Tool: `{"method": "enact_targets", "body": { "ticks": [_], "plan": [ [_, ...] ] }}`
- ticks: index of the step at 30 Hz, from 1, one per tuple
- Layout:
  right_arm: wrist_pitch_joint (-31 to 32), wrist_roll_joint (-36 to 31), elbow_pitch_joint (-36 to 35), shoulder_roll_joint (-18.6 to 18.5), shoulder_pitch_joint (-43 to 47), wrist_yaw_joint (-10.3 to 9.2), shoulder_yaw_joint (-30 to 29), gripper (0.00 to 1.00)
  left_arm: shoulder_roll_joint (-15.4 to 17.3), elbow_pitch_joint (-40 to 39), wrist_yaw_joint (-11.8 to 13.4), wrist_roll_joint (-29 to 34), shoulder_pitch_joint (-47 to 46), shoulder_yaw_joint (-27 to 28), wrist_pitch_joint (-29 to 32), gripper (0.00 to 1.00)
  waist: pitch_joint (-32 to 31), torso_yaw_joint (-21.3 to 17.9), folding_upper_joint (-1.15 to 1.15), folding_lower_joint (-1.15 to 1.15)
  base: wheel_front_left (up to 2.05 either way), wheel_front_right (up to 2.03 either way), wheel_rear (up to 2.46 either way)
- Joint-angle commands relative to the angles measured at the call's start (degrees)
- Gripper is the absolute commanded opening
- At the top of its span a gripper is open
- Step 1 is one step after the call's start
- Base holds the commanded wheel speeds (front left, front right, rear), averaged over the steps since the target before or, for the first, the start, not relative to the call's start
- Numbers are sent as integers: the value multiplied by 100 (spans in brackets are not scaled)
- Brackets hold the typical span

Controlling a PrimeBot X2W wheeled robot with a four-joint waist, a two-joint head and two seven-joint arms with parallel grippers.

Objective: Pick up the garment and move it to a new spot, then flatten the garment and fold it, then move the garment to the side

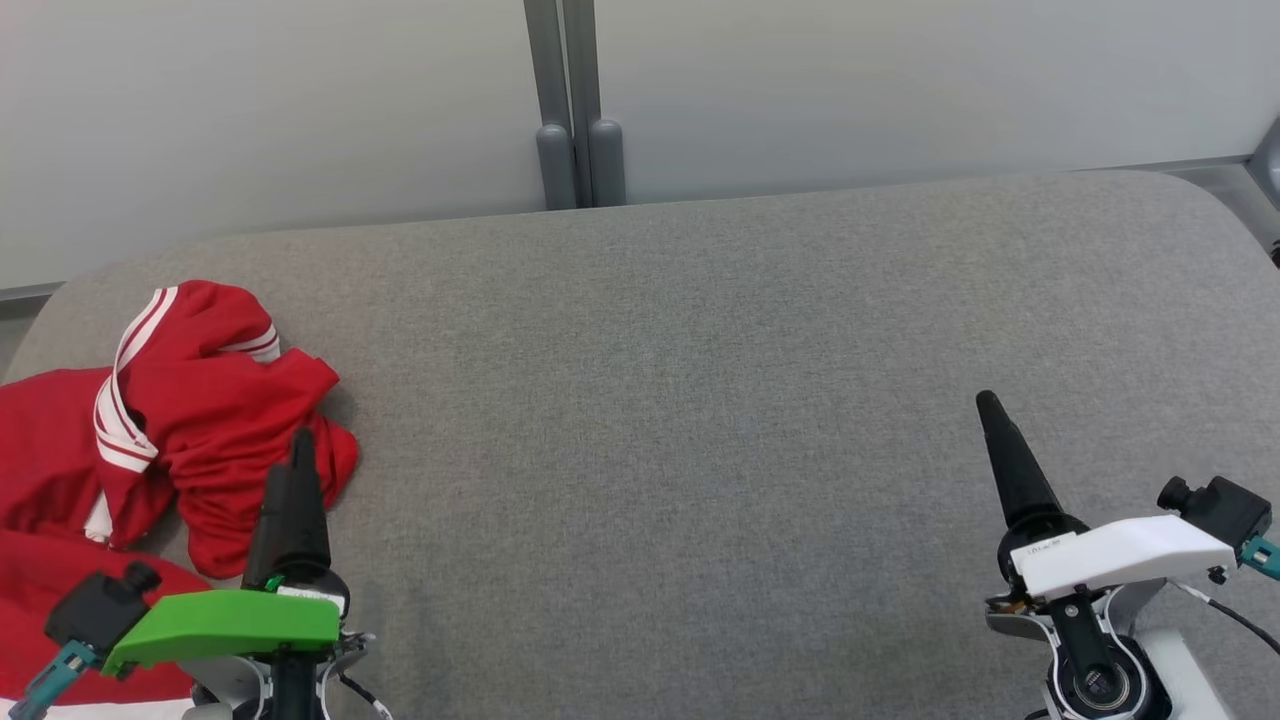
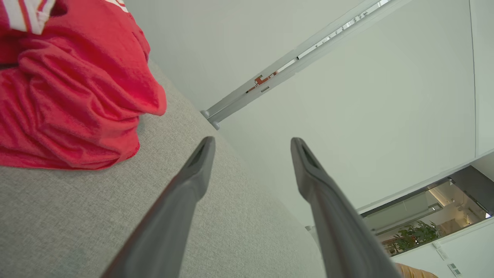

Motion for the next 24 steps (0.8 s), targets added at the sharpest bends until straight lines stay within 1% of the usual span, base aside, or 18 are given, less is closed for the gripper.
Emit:
{"method": "enact_targets", "body": {
  "ticks": [1, 8, 15, 19, 24],
  "plan": [
    [-63, -253, -121, -52, -135, 2, 42, 100, 35, -124, 28, 290, -101, -32, -62, 100, 1, -9, 0, 0, 0, 0, 0],
    [-190, -1330, -193, -109, -142, 2, 147, 100, 40, -144, 178, 1303, -82, -143, -185, 100, 4, -43, 0, 0, 0, 0, 0],
    [-309, -2202, -104, -150, -84, 2, 224, 100, 44, -93, 264, 2135, -50, -251, -305, 100, -2, -65, 0, 0, 0, 0, 0],
    [-374, -2587, -75, -88, -65, 2, 183, 100, 60, -51, 349, 2689, -25, -307, -369, 100, -9, -76, 0, 0, 0, 0, 0],
    [-442, -2965, -61, -84, -52, 2, 234, 100, 59, -8, 394, 3075, -23, -356, -440, 100, -14, -92, 0, 0, 0, 0, 0]
  ]
}}
